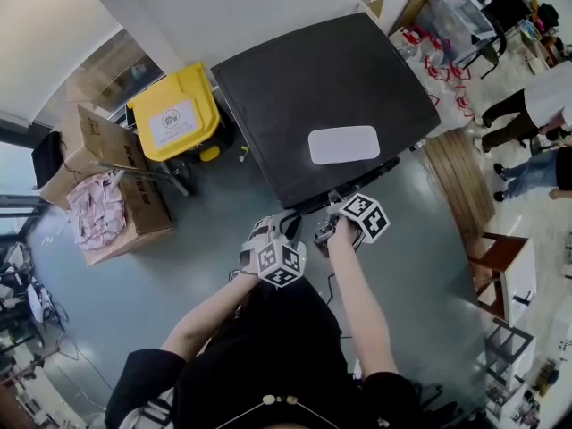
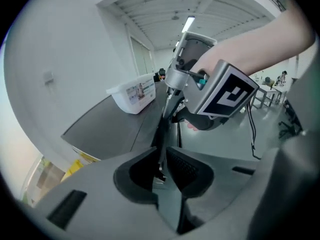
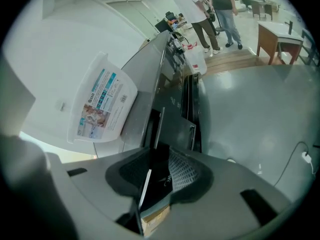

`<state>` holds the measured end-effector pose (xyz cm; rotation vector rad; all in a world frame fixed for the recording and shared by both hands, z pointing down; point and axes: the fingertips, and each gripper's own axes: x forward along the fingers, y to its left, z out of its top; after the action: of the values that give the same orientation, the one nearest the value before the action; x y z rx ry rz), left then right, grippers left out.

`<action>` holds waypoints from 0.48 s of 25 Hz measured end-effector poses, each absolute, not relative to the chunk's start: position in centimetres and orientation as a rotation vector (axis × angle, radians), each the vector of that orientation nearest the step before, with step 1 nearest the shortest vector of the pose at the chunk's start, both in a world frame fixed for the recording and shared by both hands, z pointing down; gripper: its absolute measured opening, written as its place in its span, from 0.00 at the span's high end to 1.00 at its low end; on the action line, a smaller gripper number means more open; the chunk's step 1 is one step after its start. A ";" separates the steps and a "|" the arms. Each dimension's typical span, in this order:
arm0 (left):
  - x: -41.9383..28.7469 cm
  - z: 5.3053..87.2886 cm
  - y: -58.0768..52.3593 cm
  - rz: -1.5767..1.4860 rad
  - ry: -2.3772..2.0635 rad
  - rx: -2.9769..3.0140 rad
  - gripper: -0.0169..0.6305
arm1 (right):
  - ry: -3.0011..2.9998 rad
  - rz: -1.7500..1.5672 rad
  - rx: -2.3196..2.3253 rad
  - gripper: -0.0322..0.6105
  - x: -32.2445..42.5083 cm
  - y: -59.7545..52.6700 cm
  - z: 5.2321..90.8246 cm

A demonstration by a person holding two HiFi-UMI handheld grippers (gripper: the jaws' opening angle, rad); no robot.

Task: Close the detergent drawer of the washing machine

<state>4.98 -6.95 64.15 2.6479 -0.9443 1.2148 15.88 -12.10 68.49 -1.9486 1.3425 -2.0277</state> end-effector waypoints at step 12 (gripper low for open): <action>4.3 65.9 -9.2 1.538 -0.966 2.753 0.60 | 1.330 -2.052 -1.798 0.80 15.5 -12.5 68.1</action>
<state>4.31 -9.20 65.93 2.7531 -0.9657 1.5381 15.49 -12.50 68.09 -1.7983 1.3300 -2.0520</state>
